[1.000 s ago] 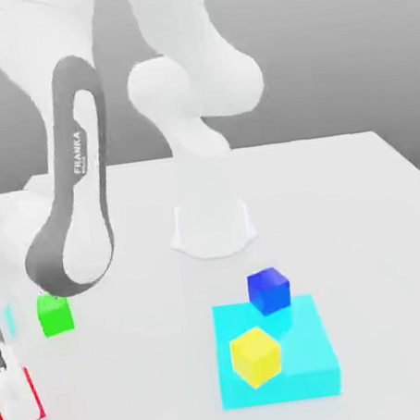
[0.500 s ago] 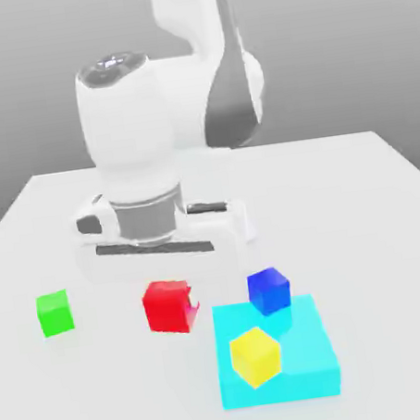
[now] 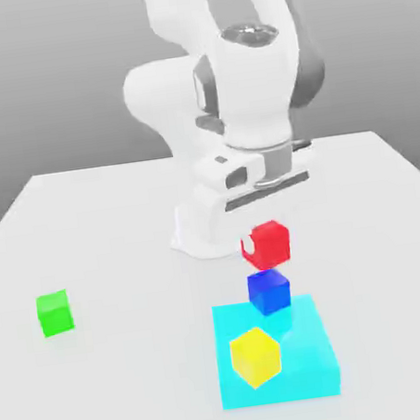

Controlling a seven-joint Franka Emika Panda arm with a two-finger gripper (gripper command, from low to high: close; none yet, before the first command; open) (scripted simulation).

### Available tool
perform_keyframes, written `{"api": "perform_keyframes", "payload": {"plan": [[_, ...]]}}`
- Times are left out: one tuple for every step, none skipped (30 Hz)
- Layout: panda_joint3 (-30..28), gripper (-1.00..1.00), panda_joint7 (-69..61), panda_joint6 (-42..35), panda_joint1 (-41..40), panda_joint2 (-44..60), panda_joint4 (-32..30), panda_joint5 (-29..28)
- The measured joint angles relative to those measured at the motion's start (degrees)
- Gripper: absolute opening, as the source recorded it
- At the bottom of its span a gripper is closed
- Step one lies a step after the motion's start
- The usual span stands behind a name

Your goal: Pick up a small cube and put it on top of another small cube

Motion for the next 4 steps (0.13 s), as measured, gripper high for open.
{"api": "perform_keyframes", "payload": {"plan": [[0.07, 1.00, 0.03, 2.00, -0.04, 1.75, -0.25, -0.04], [0.07, 1.00, 0.03, 2.00, -0.04, 1.75, -0.25, -0.04], [0.07, 1.00, 0.03, 2.00, -0.04, 1.75, -0.25, -0.04], [0.07, 1.00, 0.03, 2.00, -0.04, 1.75, -0.25, -0.04]]}}
